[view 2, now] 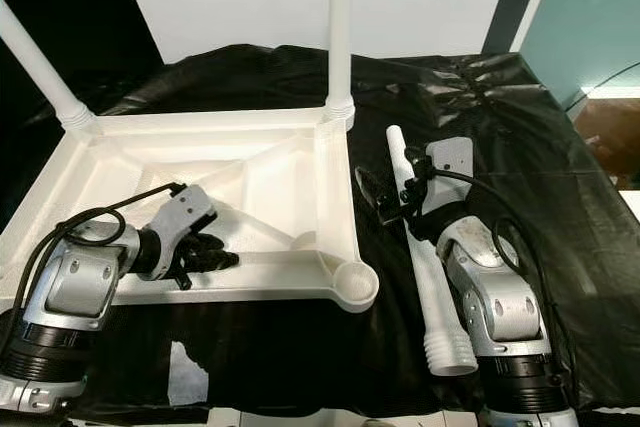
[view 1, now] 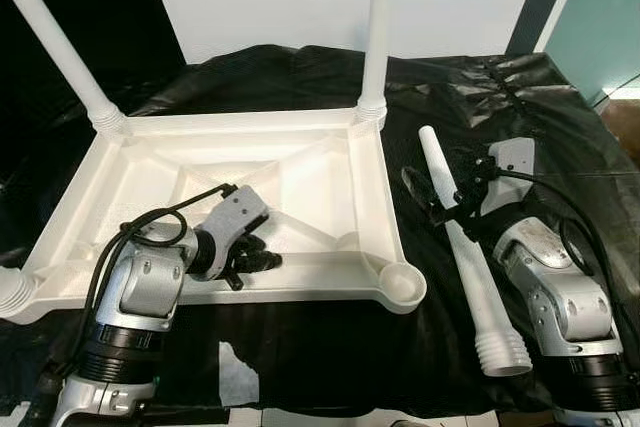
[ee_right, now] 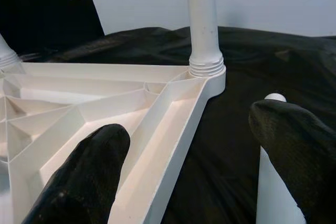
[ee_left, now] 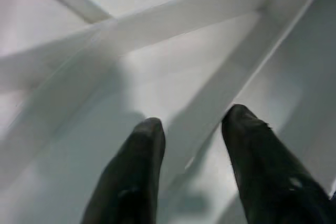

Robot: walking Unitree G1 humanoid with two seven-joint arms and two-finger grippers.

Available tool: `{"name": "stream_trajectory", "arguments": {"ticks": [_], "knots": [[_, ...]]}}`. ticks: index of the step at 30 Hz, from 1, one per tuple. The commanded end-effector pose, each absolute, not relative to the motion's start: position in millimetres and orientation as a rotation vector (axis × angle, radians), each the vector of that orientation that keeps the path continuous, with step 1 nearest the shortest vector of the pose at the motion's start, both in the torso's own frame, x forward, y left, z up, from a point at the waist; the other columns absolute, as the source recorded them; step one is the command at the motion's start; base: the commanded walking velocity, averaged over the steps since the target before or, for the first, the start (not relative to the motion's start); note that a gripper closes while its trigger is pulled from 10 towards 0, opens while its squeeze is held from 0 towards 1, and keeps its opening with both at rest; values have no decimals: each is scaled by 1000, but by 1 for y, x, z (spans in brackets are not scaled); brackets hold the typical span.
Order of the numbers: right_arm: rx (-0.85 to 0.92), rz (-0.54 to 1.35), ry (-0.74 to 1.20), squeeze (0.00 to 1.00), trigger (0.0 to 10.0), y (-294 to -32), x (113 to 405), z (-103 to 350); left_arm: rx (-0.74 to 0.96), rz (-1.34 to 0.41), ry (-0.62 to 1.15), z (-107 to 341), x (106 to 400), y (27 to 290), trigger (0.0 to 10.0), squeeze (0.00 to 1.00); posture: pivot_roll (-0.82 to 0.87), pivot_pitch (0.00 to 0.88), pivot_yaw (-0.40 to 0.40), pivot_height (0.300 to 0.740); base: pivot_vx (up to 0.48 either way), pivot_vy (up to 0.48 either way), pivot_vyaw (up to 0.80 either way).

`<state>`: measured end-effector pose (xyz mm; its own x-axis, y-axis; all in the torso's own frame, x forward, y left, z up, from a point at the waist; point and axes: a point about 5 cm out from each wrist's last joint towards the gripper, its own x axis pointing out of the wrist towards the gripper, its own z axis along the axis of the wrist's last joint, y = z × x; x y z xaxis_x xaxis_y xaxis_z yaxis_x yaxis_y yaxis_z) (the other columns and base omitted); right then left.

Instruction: Building children table

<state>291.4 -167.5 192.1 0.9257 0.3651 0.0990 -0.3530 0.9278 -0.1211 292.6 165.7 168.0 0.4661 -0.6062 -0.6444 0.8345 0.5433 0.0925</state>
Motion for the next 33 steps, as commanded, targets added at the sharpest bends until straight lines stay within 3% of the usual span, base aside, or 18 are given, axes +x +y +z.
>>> {"name": "stream_trajectory", "arguments": {"ticks": [1,2,10,11,12,13,18,19,21,22,33], "knots": [[-104,365,-135,0,10000,-167,294,194,500,-582,434,185,309,178,10000,133,-9,56,19,740,0,0,0],[-106,363,-136,0,10000,-167,294,194,479,-608,420,191,308,178,10000,0,-8,56,22,740,0,0,0],[-98,356,-124,0,10000,-165,291,189,453,-764,382,211,290,184,10000,0,-6,52,25,740,0,0,0],[-94,355,-121,0,10000,-165,291,188,438,-790,376,214,285,186,10000,196,-2,49,23,740,0,0,0],[-94,355,-121,0,10000,-165,291,188,438,-790,376,214,285,186,10000,196,-2,49,23,740,0,0,0],[-88,352,-120,0,10000,-164,291,187,438,-830,382,212,275,187,10000,1000,2,46,21,740,0,0,0],[-82,349,-121,0,10000,-163,292,187,464,-890,425,197,257,185,10000,1000,9,41,10,740,0,0,0],[-80,348,-120,0,10000,-163,293,187,471,-905,432,192,252,182,10000,227,14,38,2,740,0,0,0],[-79,349,-118,0,10000,-163,293,186,475,-916,435,188,248,181,10000,227,14,38,2,740,0,0,0],[-78,351,-116,0,10000,-162,293,186,475,-933,451,182,243,179,10000,0,18,36,-6,740,0,0,0],[-94,371,-118,0,10000,-162,297,188,506,-841,567,141,238,169,10000,0,15,29,-14,740,0,0,0]]}}
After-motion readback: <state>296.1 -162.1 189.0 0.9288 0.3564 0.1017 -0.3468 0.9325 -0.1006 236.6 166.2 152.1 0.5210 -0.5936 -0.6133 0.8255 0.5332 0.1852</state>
